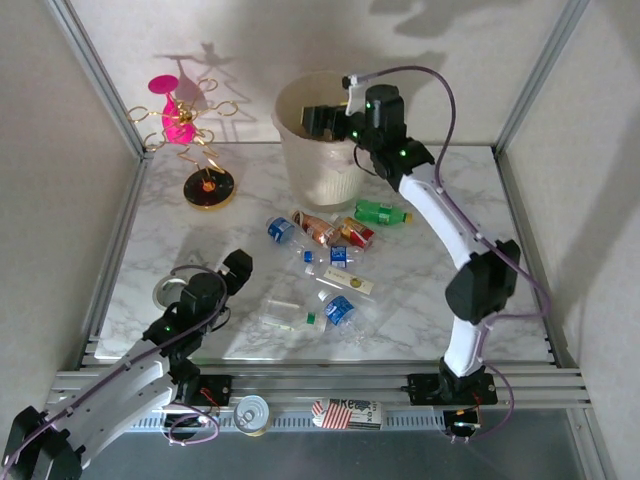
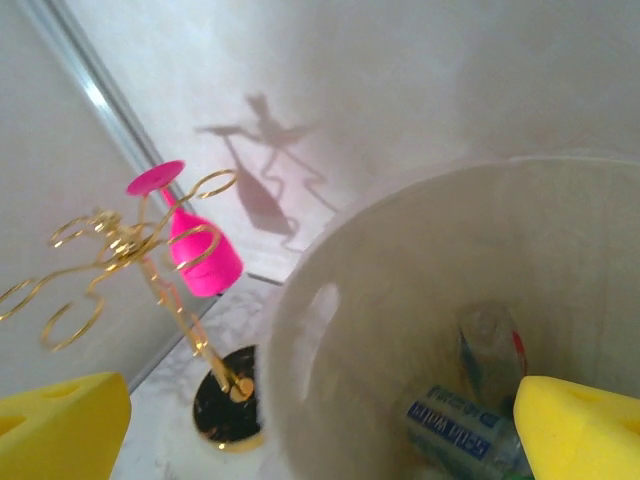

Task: Put the plastic bottles in the bin

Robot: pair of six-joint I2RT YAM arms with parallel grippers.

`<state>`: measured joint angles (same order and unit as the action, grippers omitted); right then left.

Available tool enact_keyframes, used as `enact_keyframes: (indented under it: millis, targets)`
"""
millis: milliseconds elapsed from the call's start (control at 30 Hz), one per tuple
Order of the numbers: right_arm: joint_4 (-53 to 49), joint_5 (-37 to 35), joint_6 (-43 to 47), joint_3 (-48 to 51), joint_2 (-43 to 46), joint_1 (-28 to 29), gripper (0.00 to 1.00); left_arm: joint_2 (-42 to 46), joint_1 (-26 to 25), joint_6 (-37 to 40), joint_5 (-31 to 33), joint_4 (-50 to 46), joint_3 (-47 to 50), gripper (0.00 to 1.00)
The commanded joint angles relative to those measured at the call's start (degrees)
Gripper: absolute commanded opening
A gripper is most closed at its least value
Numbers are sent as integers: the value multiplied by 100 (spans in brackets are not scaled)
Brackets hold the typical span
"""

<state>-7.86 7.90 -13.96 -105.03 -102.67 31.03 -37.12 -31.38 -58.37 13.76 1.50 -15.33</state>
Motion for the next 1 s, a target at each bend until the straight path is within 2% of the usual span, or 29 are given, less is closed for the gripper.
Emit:
enact_keyframes:
  millis: [0,200,400,467,667,800,967]
  targets:
    - [342,-141,338,954,655,234,99,-131,39,-59,-166,201,-294,100]
    - [540,-268,369,2834,1865,591,99,-455,-24,-287,-355,-122,-528,100]
    - [628,-898,158,4215,2712,694,99,-619,-350,-855,-615,-1264,-851,100]
    - [722,-1185,59,4641,2932,699,99,-522,-597,-1160,-614,-1659,-875,100]
    - [802,-1864,-176,5337,3189,694,99,-206,-1283,-2255,-401,-2960,-1064,100]
    - [987,-2185,-332,5740,3273,694,99,-353,-1757,-2904,-326,-3725,-1413,100]
    - [1293,-2269,-516,6129,3337,694,99,-995,-2265,-3495,-831,-3717,-1484,100]
